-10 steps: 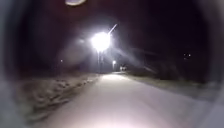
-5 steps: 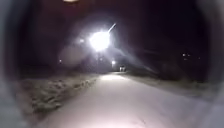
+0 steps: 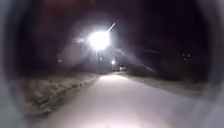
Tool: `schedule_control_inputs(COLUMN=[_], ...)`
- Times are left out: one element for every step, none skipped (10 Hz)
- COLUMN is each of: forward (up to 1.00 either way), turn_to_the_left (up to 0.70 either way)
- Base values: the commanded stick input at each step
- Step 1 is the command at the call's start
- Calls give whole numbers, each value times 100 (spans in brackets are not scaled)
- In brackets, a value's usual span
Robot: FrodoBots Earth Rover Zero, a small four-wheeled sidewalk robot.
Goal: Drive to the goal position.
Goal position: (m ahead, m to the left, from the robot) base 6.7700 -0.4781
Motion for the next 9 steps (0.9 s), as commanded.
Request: schedule_control_inputs(forward=[70,70,70,70,70,70,70,70,70], turn_to_the_left=[8,0,0,0,0,0,0,0,0])
